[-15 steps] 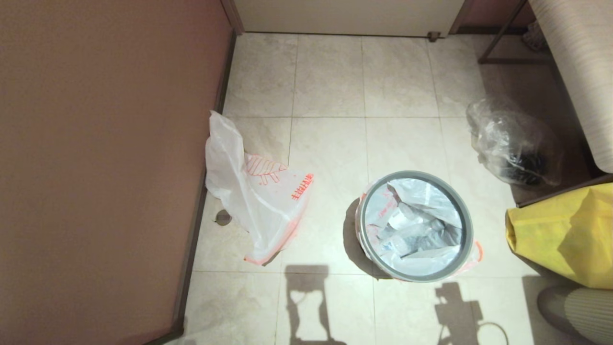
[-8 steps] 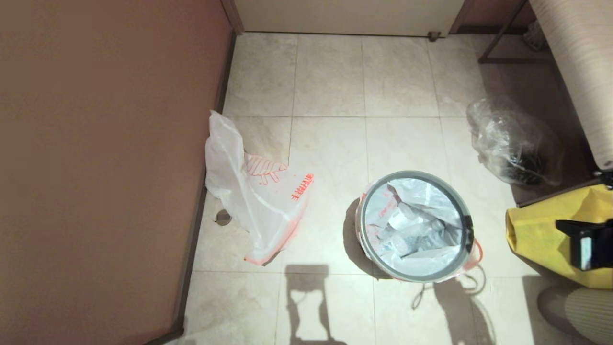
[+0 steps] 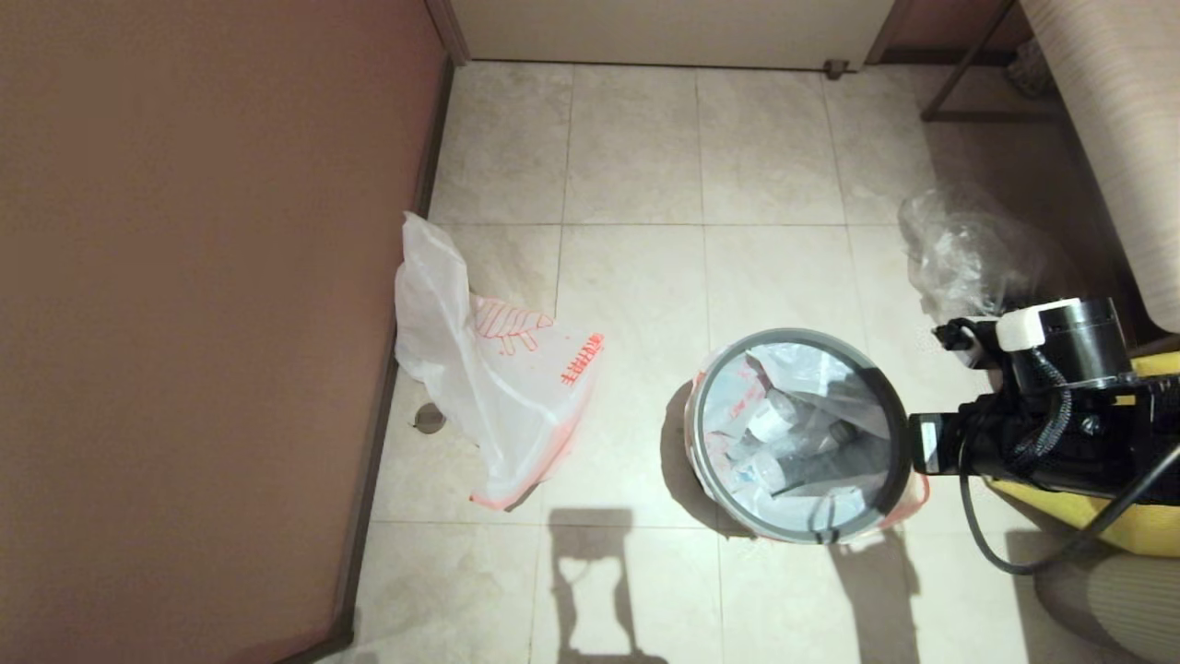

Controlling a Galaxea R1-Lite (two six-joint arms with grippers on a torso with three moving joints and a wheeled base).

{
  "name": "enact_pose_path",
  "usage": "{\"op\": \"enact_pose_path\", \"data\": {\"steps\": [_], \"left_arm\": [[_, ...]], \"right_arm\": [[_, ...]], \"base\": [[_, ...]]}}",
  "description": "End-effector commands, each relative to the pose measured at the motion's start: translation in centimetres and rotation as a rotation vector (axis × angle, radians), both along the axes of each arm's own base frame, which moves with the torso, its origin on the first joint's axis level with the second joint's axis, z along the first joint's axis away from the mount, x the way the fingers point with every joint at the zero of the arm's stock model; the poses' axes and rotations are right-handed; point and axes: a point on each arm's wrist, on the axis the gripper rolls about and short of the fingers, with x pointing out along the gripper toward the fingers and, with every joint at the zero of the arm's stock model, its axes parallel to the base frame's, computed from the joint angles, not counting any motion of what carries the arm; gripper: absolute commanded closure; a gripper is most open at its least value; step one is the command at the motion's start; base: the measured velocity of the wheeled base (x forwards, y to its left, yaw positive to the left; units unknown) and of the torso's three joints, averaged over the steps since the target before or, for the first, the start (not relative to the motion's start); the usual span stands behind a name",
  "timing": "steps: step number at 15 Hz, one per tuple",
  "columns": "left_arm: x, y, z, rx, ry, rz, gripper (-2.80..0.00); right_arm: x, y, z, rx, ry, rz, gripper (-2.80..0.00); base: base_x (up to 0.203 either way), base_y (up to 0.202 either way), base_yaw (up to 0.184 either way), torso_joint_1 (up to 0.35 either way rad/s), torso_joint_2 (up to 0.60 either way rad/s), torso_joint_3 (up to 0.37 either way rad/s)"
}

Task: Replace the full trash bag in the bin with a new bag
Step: Place the trash can ring on the floor

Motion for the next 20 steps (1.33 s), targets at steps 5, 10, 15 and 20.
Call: {"op": "enact_pose_path", "data": {"steps": [5,10,15,20], "left_arm": [[0.0,0.0,0.0,0.0,0.001,0.0,0.0],[0.0,0.0,0.0,0.0,0.0,0.0,0.0],[0.0,0.0,0.0,0.0,0.001,0.0,0.0],[0.0,0.0,0.0,0.0,0.0,0.0,0.0]], "right_arm": [[1.5,-0.6,-1.3,0.007,0.068,-0.043,0.0],[2.4,-2.1,-2.9,-0.017,0.142,-0.073,0.0],[3.4,-2.4,-2.7,0.006,0.128,-0.066,0.0],[3.8,-2.3,-2.5,0.014,0.119,-0.069,0.0]], "base": [[0.0,0.0,0.0,0.0,0.0,0.0],[0.0,0.0,0.0,0.0,0.0,0.0],[0.0,0.0,0.0,0.0,0.0,0.0],[0.0,0.0,0.0,0.0,0.0,0.0]]}}
